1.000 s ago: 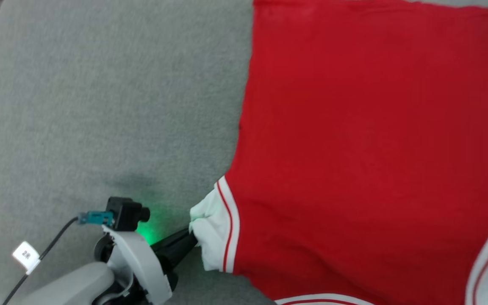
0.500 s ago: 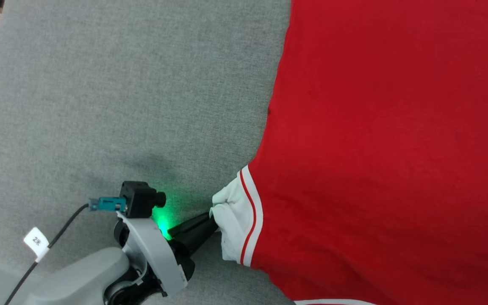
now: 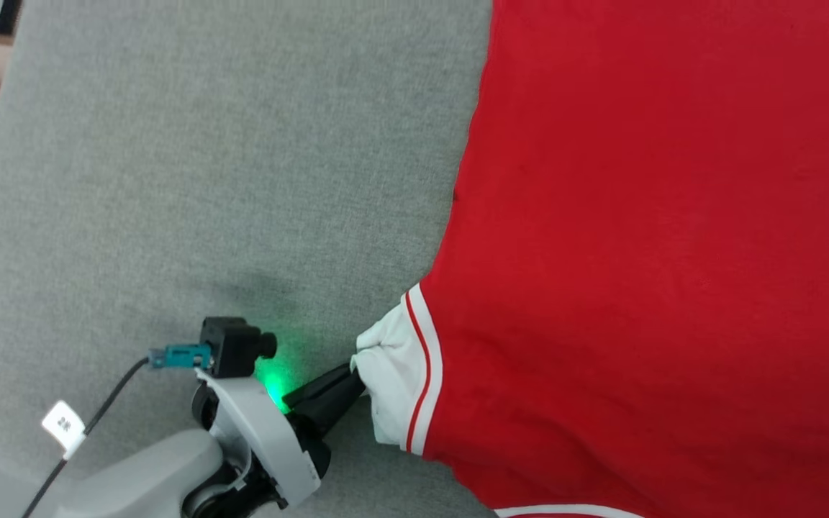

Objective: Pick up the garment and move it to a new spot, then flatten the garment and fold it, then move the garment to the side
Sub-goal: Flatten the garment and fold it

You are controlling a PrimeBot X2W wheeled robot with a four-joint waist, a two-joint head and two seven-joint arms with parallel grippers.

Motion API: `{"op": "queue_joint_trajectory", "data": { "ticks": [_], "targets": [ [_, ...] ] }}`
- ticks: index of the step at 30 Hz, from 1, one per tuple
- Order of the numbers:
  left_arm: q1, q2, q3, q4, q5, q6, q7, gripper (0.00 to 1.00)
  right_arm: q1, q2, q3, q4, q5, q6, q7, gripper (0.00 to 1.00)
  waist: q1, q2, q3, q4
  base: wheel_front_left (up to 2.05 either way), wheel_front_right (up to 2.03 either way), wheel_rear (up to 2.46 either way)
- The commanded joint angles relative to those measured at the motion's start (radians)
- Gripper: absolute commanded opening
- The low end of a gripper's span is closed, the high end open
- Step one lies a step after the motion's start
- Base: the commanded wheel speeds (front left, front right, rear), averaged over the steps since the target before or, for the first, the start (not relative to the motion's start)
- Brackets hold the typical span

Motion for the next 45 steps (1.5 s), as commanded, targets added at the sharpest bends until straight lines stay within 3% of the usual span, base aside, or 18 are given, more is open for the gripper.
{"op": "queue_joint_trajectory", "data": {
  "ticks": [1,8,13,19,23,30,34,38,39,40,41,45],
  "targets": [
    [0.046,-0.049,-0.006,0.069,-0.035,0.048,0.001,0.00,0.062,-0.032,0.024,-0.043,0.056,-0.002,-0.006,0.00,0.0000,0.0000,-0.072,-0.023,0.00,0.00,0.00],
    [0.131,0.006,0.033,0.040,-0.027,0.036,-0.017,0.00,0.341,-0.192,0.112,-0.323,0.287,-0.002,0.023,0.00,0.0000,0.0000,-0.198,-0.079,0.00,0.00,0.00],
    [0.168,0.025,0.071,0.026,-0.006,0.030,-0.022,0.00,0.605,-0.302,0.095,-0.537,0.421,-0.002,0.045,0.00,0.0000,0.0000,-0.255,-0.112,0.00,0.00,0.00],
    [0.188,0.027,0.125,0.018,0.020,0.030,-0.023,0.00,0.885,-0.345,0.029,-0.710,0.468,-0.002,0.026,0.00,0.0000,0.0000,-0.274,-0.138,0.00,0.00,0.00],
    [0.210,0.017,0.168,0.020,0.057,0.033,-0.023,0.00,1.100,-0.299,-0.066,-0.823,0.448,-0.002,-0.015,0.00,0.0000,0.0000,-0.279,-0.147,0.00,0.00,0.00],
    [0.232,0.005,0.214,0.022,0.094,0.035,-0.023,0.00,1.424,-0.141,-0.160,-1.028,0.380,-0.002,0.004,0.00,0.0000,0.0000,-0.276,-0.158,0.00,0.00,0.00],
    [0.239,0.001,0.227,0.027,0.106,0.035,-0.023,0.00,1.496,-0.062,-0.167,-1.090,0.334,-0.002,0.022,0.00,0.0000,0.0000,-0.270,-0.169,0.00,0.00,0.00],
    [0.233,-0.004,0.228,0.037,0.114,0.034,-0.023,0.00,1.508,-0.022,-0.160,-1.104,0.283,-0.002,0.029,0.00,0.0000,0.0000,-0.271,-0.173,0.00,0.00,0.00],
    [0.231,-0.004,0.228,0.039,0.114,0.034,-0.023,0.00,1.501,-0.017,-0.162,-1.111,0.272,-0.002,0.020,0.04,0.0000,0.0000,-0.271,-0.174,0.00,0.00,0.00],
    [0.230,-0.004,0.228,0.040,0.115,0.034,-0.023,0.00,1.492,-0.011,-0.171,-1.116,0.265,-0.002,0.011,0.46,0.0000,0.0000,-0.272,-0.175,0.00,0.00,0.00],
    [0.229,-0.004,0.228,0.041,0.116,0.033,-0.023,0.00,1.486,-0.008,-0.179,-1.124,0.261,-0.002,0.004,1.00,0.0000,0.0000,-0.273,-0.175,0.00,0.00,0.00],
    [0.231,-0.009,0.227,0.044,0.120,0.032,-0.023,0.00,1.501,-0.015,-0.238,-1.186,0.277,-0.002,-0.004,1.00,0.0000,0.0000,-0.280,-0.167,0.00,0.00,0.00]
  ]
}}
